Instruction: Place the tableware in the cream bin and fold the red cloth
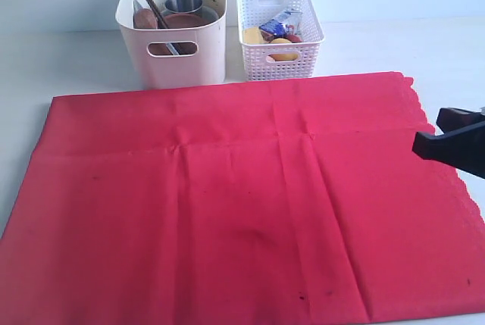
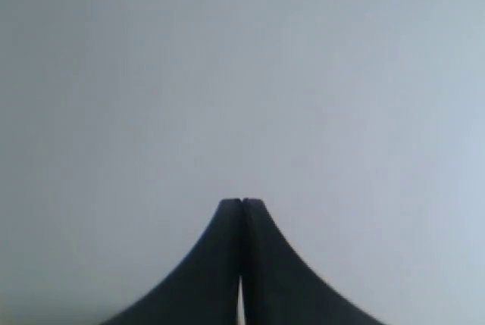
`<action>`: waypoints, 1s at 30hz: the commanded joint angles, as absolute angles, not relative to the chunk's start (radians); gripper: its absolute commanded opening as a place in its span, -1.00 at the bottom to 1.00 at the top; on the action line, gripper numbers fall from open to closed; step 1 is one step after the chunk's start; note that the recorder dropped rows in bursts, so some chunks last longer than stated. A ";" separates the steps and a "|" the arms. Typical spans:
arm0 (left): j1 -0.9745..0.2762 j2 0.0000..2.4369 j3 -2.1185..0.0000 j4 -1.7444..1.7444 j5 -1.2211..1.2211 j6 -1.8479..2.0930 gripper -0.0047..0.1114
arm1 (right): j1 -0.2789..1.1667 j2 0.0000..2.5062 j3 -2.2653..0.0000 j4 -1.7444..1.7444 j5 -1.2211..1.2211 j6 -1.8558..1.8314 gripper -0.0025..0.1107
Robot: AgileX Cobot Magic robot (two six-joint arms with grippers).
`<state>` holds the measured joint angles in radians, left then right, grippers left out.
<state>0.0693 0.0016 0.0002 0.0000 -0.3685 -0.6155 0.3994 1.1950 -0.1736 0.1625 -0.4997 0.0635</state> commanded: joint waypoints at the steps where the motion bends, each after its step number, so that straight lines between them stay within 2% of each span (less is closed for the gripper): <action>1: 0.070 0.043 -0.079 0.006 -0.419 -0.396 -0.92 | 0.395 1.190 -0.169 0.166 -0.550 0.055 -0.96; 4: 0.070 0.213 -0.168 -0.095 -0.256 -0.270 -0.92 | 0.395 1.190 -0.169 0.164 -0.588 0.085 -0.96; 11: 0.070 0.715 -0.280 -0.085 -0.009 -0.266 -0.87 | 0.395 1.190 -0.169 0.156 -0.605 0.099 -0.96; 14: 0.068 0.891 -0.294 -0.085 0.000 -0.264 -0.50 | 0.395 1.190 -0.169 0.156 -0.605 0.099 -0.96; 18: 0.031 1.067 -0.294 -0.063 -0.021 -0.233 0.26 | 0.395 1.190 -0.169 0.156 -0.607 0.105 -0.96; 20: -0.039 1.172 -0.294 -0.060 -0.081 -0.212 0.63 | 0.395 1.190 -0.169 0.156 -0.607 0.105 -0.96; 22: -0.098 1.242 -0.294 -0.057 -0.143 -0.212 0.69 | 0.395 1.190 -0.169 0.156 -0.607 0.109 -0.96; 25: -0.182 1.376 -0.294 -0.057 -0.252 -0.204 0.66 | 0.395 1.190 -0.169 0.156 -0.607 0.109 -0.96; 30: -0.188 1.542 -0.294 -0.057 -0.363 -0.166 0.66 | 0.395 1.190 -0.169 0.156 -0.605 0.109 -0.96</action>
